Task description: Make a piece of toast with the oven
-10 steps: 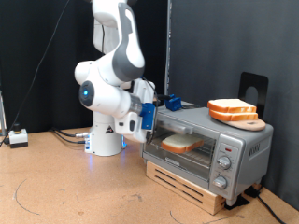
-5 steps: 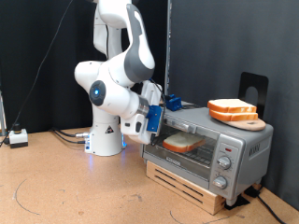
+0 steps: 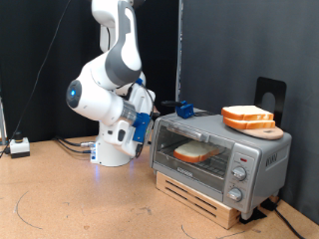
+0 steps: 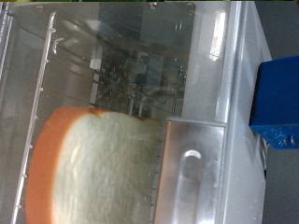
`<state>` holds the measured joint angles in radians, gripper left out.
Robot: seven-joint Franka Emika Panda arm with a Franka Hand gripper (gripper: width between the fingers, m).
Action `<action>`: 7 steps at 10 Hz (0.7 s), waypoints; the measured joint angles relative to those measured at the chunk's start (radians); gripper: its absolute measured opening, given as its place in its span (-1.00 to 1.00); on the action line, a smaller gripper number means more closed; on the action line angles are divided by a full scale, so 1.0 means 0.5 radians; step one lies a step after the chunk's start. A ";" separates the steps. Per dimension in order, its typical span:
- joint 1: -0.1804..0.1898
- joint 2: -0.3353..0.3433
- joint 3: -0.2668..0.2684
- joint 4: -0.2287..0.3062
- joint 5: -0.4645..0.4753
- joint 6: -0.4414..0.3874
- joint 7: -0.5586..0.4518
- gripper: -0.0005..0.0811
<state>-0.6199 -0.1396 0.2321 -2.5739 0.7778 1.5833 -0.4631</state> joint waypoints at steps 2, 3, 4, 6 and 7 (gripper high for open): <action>-0.005 0.008 -0.008 0.002 -0.015 0.005 0.001 1.00; -0.024 0.039 -0.038 0.034 -0.050 -0.005 0.001 1.00; -0.052 0.096 -0.070 0.090 -0.097 -0.035 0.021 1.00; -0.097 0.249 -0.127 0.236 -0.121 -0.144 0.027 1.00; -0.115 0.336 -0.151 0.318 -0.124 -0.205 0.052 1.00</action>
<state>-0.6774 0.0285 0.1566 -2.4149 0.7156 1.4810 -0.4369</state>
